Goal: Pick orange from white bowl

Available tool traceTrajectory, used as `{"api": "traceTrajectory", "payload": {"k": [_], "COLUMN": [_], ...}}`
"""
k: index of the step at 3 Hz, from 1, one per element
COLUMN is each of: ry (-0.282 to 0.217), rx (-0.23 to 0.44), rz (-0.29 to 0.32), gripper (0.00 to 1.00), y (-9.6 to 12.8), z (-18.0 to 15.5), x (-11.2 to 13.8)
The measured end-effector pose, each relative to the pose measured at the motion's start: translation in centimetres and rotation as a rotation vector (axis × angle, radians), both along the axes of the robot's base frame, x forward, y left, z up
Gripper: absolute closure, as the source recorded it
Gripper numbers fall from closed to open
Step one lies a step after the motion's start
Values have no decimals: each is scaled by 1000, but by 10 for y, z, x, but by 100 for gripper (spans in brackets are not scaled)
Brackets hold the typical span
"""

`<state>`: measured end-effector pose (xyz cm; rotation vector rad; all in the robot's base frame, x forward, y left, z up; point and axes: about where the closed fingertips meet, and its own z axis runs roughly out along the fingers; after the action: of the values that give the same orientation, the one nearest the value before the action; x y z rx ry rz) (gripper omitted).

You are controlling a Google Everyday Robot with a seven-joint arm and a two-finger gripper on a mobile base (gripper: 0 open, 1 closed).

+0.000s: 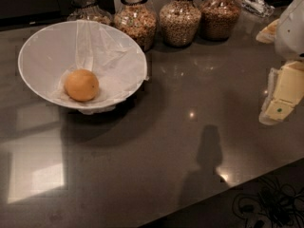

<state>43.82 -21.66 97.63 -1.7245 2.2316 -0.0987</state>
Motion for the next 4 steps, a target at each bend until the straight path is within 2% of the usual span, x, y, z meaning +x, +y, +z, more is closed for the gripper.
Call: {"api": "traceTrajectory", "payload": {"k": [1,2,3,4], "ry": [0,-10,-42,-42], "rx": [0,14,70,70], "rz": [0,33,73,73], "gripper": [0,0,0,0], "y": [0,13,33,33], "z": [0,3,8,8], "x": [0,10,27,27]}}
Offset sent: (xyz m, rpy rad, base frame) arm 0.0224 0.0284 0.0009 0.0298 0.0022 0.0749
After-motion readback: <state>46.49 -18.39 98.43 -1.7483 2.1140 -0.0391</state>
